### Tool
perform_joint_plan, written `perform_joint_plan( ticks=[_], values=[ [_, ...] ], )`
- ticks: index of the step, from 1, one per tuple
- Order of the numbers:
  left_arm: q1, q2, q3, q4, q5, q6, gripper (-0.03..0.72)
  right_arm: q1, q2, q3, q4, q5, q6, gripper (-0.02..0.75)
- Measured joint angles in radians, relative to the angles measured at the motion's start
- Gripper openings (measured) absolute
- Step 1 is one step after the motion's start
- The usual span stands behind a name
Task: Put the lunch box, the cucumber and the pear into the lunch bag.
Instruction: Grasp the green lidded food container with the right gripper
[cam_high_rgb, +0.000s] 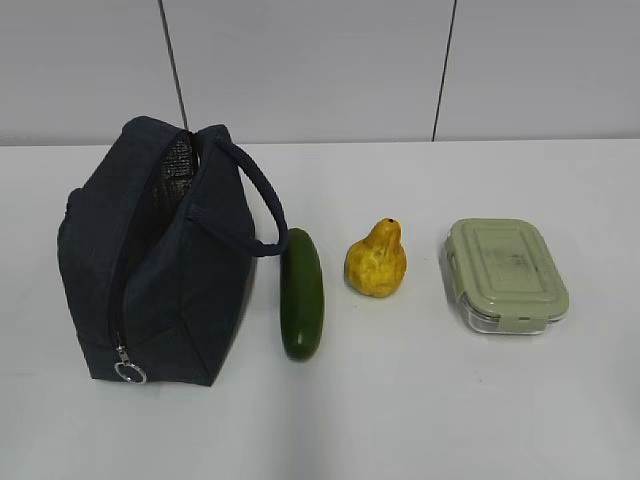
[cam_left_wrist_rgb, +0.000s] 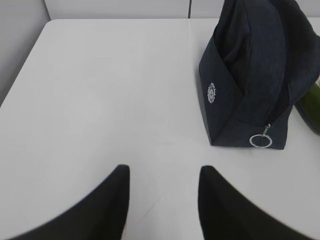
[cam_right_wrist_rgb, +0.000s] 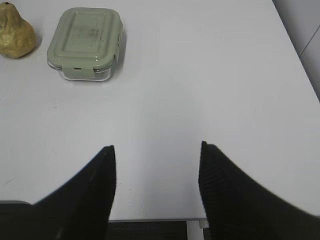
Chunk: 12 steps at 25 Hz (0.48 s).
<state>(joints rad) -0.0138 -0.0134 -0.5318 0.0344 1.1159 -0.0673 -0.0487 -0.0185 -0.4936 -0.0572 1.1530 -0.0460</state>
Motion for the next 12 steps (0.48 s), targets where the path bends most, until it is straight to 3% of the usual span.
perform_joint_plan(
  ticks=[12],
  values=[
    [0.0,0.0,0.0,0.0,0.0,0.0,0.276,0.002,0.0,0.0,0.0,0.0,0.0,0.424]
  ],
)
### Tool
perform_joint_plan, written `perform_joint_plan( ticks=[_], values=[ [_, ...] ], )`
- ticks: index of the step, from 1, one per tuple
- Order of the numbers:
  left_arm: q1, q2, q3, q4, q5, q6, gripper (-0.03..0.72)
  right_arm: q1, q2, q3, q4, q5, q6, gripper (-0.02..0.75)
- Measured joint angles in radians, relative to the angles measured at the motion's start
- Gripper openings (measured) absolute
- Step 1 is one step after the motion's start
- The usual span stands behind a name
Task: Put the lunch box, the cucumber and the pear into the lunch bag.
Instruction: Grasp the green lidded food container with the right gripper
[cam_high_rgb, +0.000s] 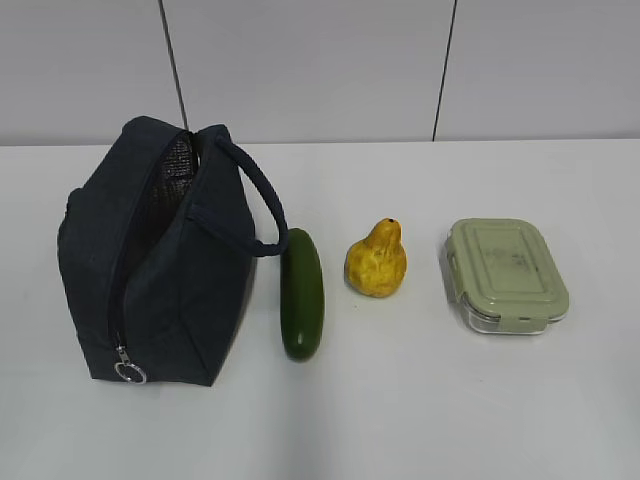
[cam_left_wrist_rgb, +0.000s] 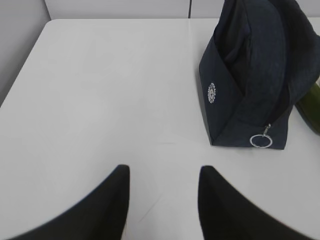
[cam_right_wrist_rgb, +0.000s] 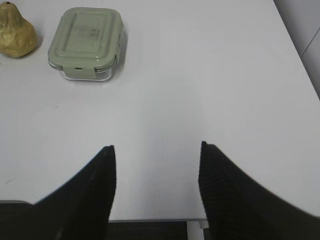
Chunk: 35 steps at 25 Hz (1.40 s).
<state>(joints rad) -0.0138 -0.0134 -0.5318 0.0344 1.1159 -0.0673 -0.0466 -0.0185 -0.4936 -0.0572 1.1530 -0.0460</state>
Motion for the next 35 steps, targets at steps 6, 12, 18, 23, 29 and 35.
perform_joint_plan(
  ticks=[6,12,18,23,29,35],
  values=[
    [0.0,0.0,0.0,0.0,0.0,0.0,0.276,0.017,0.003,0.0,-0.006,-0.001,0.0,0.424],
    [0.0,0.0,0.0,0.0,0.0,0.0,0.276,0.017,0.064,-0.037,-0.017,-0.023,0.01,0.424],
    [0.0,0.0,0.0,0.0,0.0,0.0,0.276,0.017,0.14,-0.106,-0.066,-0.051,0.013,0.424],
    [0.0,0.0,0.0,0.0,0.0,0.0,0.276,0.017,0.223,-0.144,-0.075,-0.251,0.031,0.424],
    [0.0,0.0,0.0,0.0,0.0,0.0,0.276,0.017,0.384,-0.21,-0.075,-0.455,0.039,0.424],
    [0.0,0.0,0.0,0.0,0.0,0.0,0.276,0.017,0.67,-0.382,-0.076,-0.565,0.046,0.424]
  ],
)
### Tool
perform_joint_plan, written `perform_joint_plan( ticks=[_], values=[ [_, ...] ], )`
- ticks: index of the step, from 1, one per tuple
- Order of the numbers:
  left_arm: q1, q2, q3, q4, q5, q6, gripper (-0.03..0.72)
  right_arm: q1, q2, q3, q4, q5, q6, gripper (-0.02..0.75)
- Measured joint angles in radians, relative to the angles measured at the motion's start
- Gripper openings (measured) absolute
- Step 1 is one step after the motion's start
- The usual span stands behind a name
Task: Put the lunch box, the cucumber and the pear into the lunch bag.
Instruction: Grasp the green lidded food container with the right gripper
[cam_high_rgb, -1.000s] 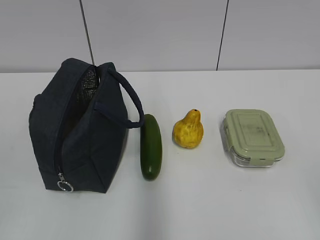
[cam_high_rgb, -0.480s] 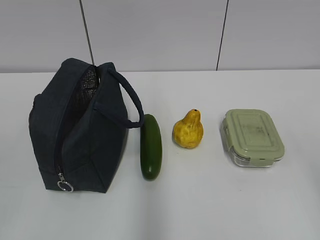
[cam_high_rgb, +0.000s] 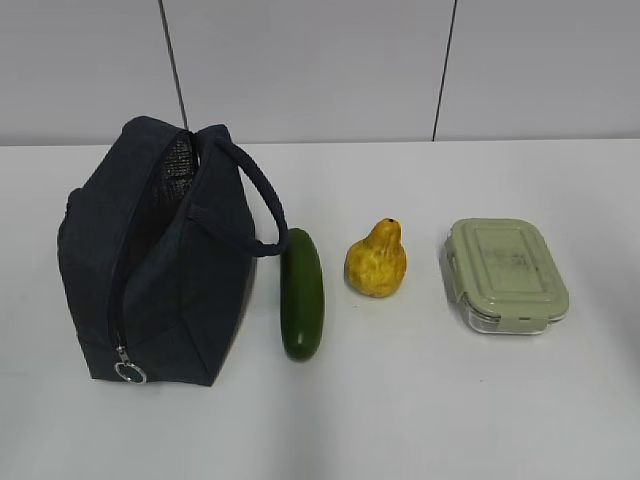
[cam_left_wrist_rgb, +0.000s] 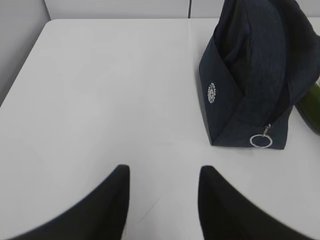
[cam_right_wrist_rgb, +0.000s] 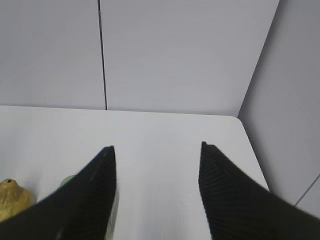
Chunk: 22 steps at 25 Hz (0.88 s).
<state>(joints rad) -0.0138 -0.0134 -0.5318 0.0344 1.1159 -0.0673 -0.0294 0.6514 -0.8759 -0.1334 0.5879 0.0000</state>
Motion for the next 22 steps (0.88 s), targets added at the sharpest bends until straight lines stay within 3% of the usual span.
perform_joint_plan(
  ticks=[11,22],
  values=[
    [0.0,0.0,0.0,0.0,0.0,0.0,0.276,0.0,0.523,-0.367,0.0,0.229,0.0,0.424],
    [0.0,0.0,0.0,0.0,0.0,0.0,0.276,0.0,0.798,-0.407,0.024,0.402,-0.028,0.424]
  ],
)
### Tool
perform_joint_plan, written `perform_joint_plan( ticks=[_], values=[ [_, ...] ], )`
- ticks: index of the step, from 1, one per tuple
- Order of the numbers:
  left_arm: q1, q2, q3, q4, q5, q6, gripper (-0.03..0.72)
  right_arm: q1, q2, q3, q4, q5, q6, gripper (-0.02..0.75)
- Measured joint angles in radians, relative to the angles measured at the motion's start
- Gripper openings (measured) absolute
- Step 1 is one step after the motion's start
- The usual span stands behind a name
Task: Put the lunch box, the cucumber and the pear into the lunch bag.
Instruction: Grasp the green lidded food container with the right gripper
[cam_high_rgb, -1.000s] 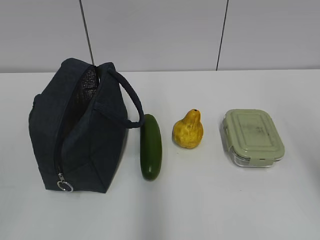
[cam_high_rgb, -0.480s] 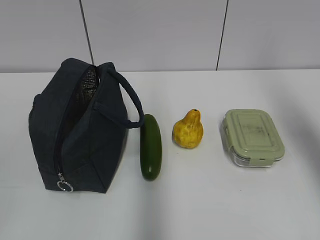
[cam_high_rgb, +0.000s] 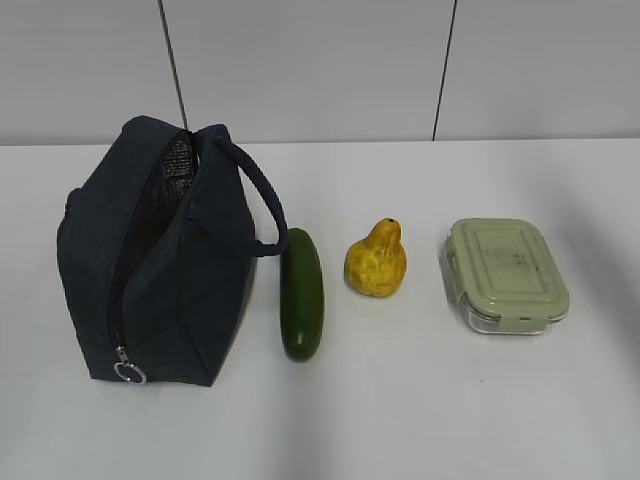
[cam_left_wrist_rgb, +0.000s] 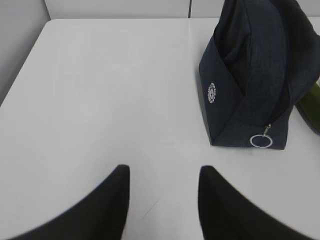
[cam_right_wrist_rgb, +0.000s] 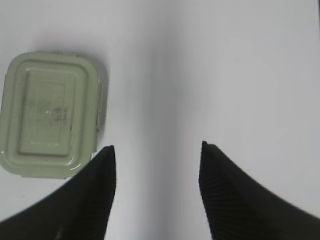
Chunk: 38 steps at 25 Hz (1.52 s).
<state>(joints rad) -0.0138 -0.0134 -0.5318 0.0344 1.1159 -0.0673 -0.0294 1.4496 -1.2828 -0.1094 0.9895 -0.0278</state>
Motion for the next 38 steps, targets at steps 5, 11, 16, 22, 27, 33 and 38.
perform_joint_plan(
  ticks=[5,11,16,22,27,33,38],
  values=[
    [0.0,0.0,0.0,0.0,0.0,0.0,0.276,0.0,0.123,0.0,0.109,0.009,-0.042,0.424],
    [0.0,0.0,0.0,0.0,0.0,0.0,0.276,-0.043,0.181,0.0,0.301,-0.011,-0.167,0.424],
    [0.0,0.0,0.0,0.0,0.0,0.0,0.276,-0.147,0.196,0.0,0.464,-0.014,-0.278,0.424],
    [0.0,0.0,0.0,0.0,0.0,0.0,0.276,-0.26,0.226,0.0,0.687,0.008,-0.46,0.424],
    [0.0,0.0,0.0,0.0,0.0,0.0,0.276,-0.272,0.266,-0.001,0.782,0.032,-0.575,0.424],
    [0.0,0.0,0.0,0.0,0.0,0.0,0.276,-0.272,0.35,-0.002,0.875,0.079,-0.738,0.425],
    [0.0,0.0,0.0,0.0,0.0,0.0,0.276,-0.272,0.416,-0.002,0.875,0.093,-0.777,0.51]
  ],
)
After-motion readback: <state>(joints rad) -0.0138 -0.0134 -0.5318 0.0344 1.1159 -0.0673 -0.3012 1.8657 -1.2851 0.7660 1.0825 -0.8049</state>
